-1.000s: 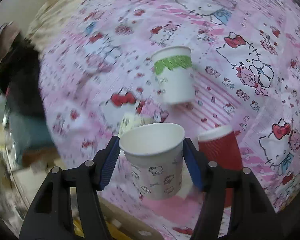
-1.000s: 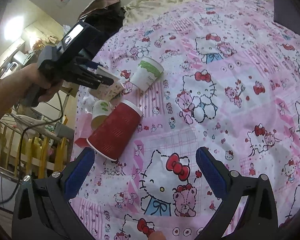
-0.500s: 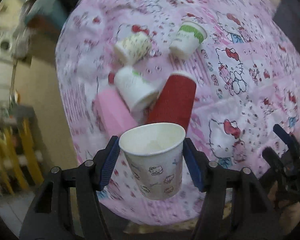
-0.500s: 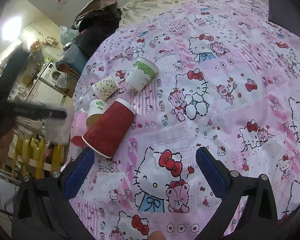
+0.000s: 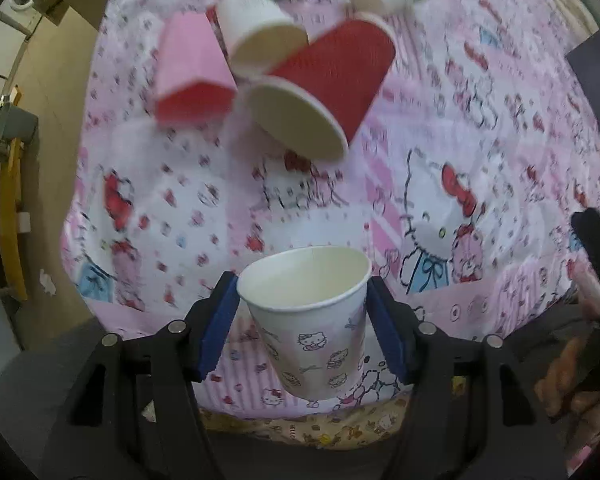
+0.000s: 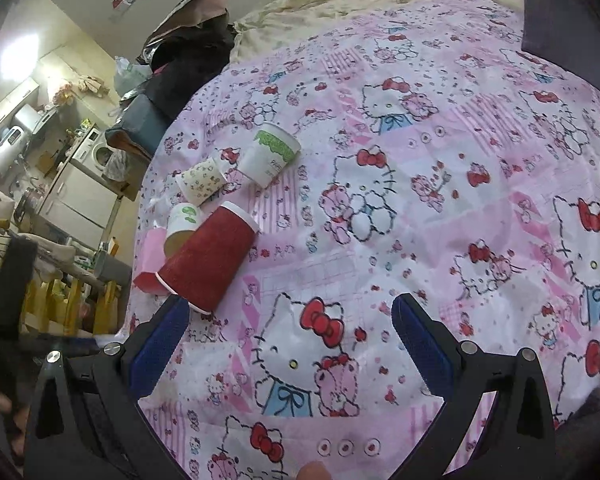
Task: Flip cup upside down
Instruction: 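Lift the white cup with the left gripper and carry it toward the right gripper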
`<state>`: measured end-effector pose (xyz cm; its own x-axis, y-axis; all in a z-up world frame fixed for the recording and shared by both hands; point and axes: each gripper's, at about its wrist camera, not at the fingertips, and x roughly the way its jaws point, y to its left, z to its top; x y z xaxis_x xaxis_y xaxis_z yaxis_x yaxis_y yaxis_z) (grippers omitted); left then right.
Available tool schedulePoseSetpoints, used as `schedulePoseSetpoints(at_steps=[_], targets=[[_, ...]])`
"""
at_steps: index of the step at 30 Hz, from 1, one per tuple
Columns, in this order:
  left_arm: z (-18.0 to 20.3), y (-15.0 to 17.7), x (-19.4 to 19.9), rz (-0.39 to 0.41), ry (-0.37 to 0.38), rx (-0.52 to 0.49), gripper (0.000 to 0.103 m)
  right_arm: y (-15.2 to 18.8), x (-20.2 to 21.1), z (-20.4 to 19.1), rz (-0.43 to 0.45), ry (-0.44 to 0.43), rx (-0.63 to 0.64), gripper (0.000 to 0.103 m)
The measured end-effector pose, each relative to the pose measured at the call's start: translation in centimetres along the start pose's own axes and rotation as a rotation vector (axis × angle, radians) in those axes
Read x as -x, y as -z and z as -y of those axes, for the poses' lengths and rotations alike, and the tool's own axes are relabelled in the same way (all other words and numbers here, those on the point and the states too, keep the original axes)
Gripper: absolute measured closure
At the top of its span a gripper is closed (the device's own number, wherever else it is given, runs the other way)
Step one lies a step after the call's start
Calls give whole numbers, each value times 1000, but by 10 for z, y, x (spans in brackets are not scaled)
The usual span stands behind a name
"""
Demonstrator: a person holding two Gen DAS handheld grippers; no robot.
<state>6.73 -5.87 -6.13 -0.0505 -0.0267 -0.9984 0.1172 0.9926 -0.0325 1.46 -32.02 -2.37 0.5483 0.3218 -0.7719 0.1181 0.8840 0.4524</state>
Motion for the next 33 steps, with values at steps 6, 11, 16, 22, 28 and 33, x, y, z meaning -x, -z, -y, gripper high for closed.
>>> schedulePoseSetpoints(at_steps=[6, 11, 16, 22, 28, 33], targets=[[13, 1, -27, -37, -20, 4, 42, 5, -1, 11, -23, -5, -45, 0], [20, -4, -28, -38, -26, 2, 41, 4, -2, 9, -26, -9, -35, 0], [23, -6, -35, -59, -37, -5, 39, 4, -4, 7, -37, -25, -40, 0], [29, -4, -40, -63, -47, -29, 37, 4, -4, 2, -37, -24, -21, 0], [29, -5, -52, -69, -33, -11, 20, 4, -4, 2, -38, -21, -17, 0], [27, -1, -44, -40, -22, -21, 19, 3, -3, 3, -35, -17, -15, 0]])
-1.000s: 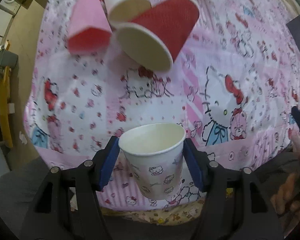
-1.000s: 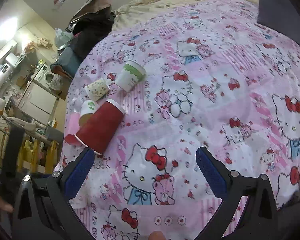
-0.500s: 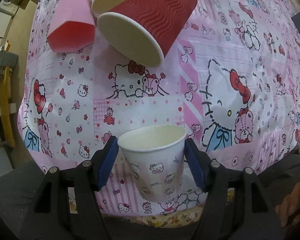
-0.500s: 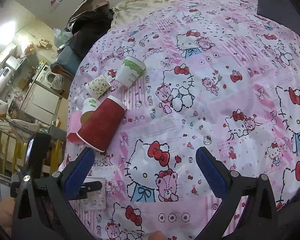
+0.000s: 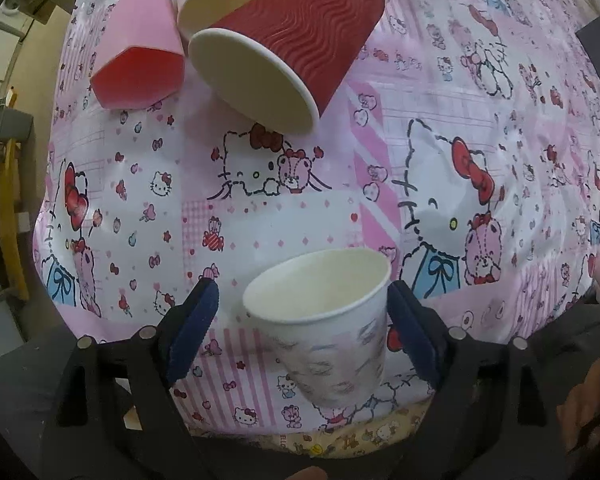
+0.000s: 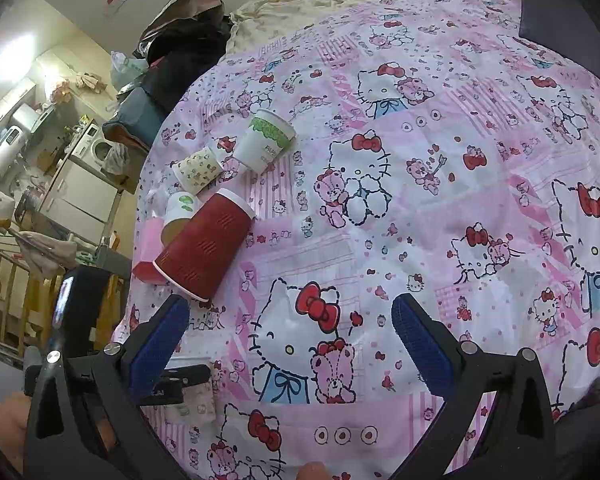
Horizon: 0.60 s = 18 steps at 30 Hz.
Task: Flip cup upside down
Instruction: 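Lift the white cup with the left gripper and carry it toward the right gripper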
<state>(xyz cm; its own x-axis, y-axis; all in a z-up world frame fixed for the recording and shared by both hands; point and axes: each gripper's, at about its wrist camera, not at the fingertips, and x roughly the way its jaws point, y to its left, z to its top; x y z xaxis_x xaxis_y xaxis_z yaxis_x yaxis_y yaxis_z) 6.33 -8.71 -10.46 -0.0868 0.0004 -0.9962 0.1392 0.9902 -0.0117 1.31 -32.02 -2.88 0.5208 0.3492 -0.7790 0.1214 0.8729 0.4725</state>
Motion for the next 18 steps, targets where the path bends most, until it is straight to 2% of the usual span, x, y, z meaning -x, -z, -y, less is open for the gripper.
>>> schedulePoseSetpoints(at_steps=[18], targets=[[10, 6, 24, 34, 21, -27, 19, -1, 1, -2, 0, -1, 16, 0]])
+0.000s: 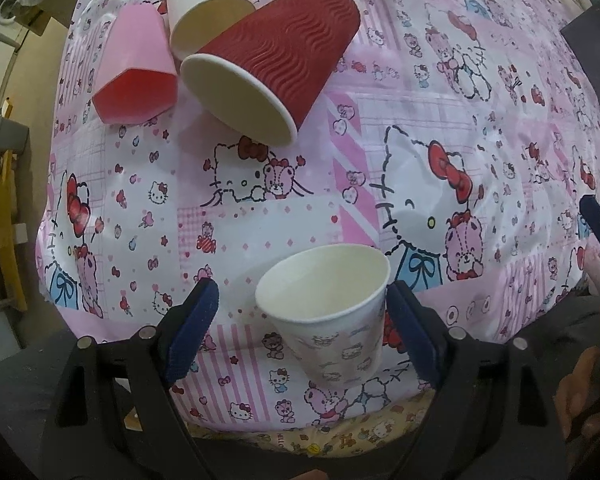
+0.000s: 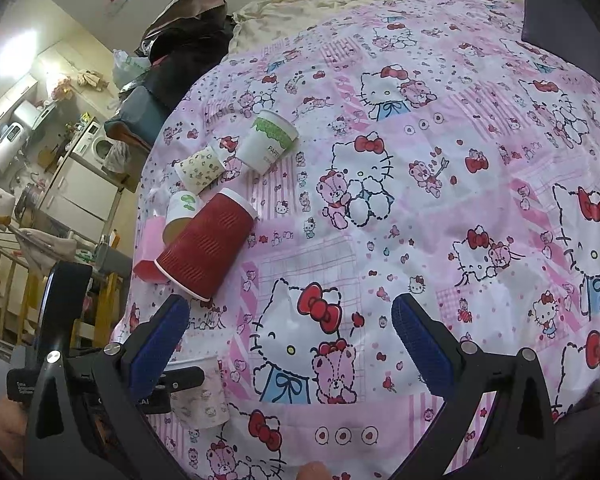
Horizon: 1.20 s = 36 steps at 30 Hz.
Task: Flip cup upside down
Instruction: 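Lift the white cup with the left gripper and carry it toward the right gripper, then grasp the white cup with the right gripper while the left gripper releases it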
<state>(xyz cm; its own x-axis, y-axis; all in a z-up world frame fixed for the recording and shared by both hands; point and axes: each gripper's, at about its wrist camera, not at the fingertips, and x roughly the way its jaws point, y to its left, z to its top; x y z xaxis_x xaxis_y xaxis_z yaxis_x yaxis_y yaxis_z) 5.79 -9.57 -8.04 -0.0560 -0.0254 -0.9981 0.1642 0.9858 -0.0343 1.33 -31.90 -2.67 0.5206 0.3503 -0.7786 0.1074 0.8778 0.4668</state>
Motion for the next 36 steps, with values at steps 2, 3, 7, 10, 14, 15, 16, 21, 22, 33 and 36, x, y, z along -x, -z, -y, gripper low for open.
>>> schedulePoseSetpoints(at_steps=[2, 3, 7, 10, 14, 15, 16, 21, 22, 33, 36], targets=[[1, 0, 3, 3, 5, -2, 19, 0, 0, 0, 0, 0, 2, 0], [2, 0, 4, 5, 5, -6, 19, 0, 0, 0, 0, 1, 2, 0], [4, -2, 5, 7, 4, -9, 19, 1, 0, 0, -1, 1, 0, 0], [4, -1, 4, 3, 16, -12, 19, 0, 0, 0, -1, 0, 0, 0], [11, 1, 7, 13, 29, -25, 19, 0, 0, 0, -1, 0, 0, 0], [13, 1, 8, 14, 33, -25, 19, 0, 0, 0, -1, 0, 0, 0], [14, 1, 8, 13, 35, -25, 19, 0, 0, 0, -1, 0, -1, 0], [19, 0, 8, 15, 28, -34, 19, 0, 0, 0, -1, 1, 1, 0], [18, 1, 6, 14, 31, -31, 19, 0, 0, 0, -1, 1, 1, 0], [12, 9, 28, 73, 63, -38, 19, 0, -1, 5, 2, 20, -1, 0], [-4, 20, 40, 140, 66, -27, 19, 2, -3, 9, -4, 44, -5, 0]])
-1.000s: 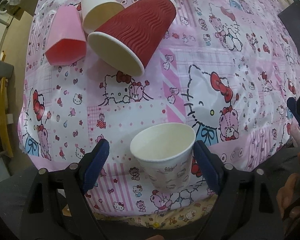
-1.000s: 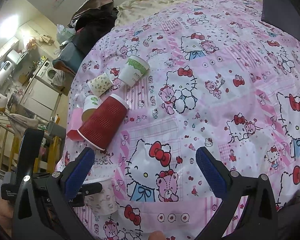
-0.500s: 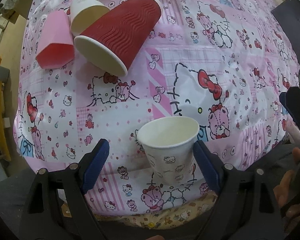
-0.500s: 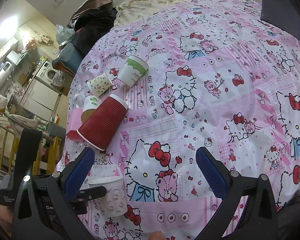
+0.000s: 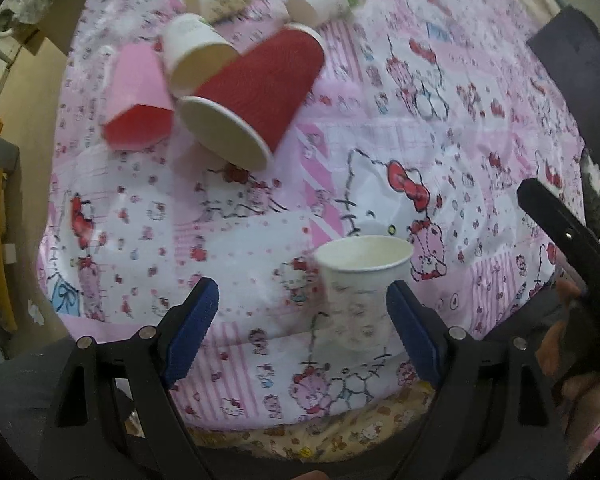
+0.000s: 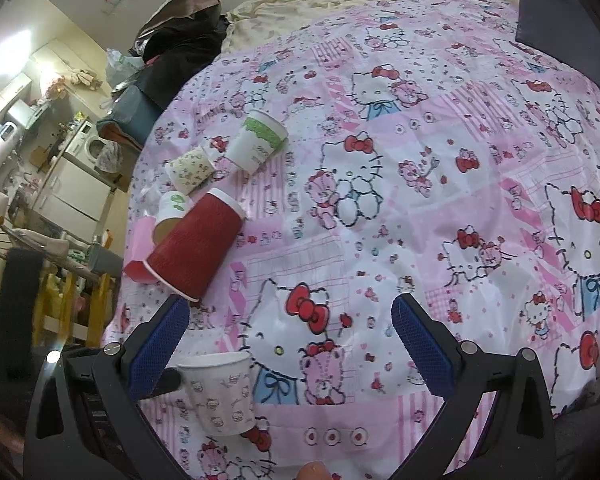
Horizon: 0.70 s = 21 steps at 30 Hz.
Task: Flip cup upside down
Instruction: 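Grasp the white cup with the right gripper while the left gripper releases it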
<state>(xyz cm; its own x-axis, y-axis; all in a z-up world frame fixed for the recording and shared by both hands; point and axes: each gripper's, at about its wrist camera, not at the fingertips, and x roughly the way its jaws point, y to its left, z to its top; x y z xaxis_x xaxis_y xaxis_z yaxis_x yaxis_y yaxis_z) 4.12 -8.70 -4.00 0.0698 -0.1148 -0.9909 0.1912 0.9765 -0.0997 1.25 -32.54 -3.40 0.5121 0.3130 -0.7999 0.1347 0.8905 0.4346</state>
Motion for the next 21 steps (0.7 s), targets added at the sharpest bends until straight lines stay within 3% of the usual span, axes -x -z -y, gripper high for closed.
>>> schedulePoseSetpoints(at_steps=[7, 12, 16, 18, 21], targets=[[-44, 25, 14, 154, -12, 51, 19, 9, 2, -4, -46, -4, 30, 0], [-60, 40, 20, 285, -58, 50, 19, 37, 10, -24, -106, -10, 105, 0], [-69, 45, 13, 299, -35, 73, 18, 71, -6, -32, -183, 7, 106, 0], [-70, 45, 11, 290, -17, 86, 8, 81, -22, -34, -227, 32, 99, 0], [-69, 50, 14, 325, -25, 89, 5, 88, -35, -37, -238, 74, 101, 1]])
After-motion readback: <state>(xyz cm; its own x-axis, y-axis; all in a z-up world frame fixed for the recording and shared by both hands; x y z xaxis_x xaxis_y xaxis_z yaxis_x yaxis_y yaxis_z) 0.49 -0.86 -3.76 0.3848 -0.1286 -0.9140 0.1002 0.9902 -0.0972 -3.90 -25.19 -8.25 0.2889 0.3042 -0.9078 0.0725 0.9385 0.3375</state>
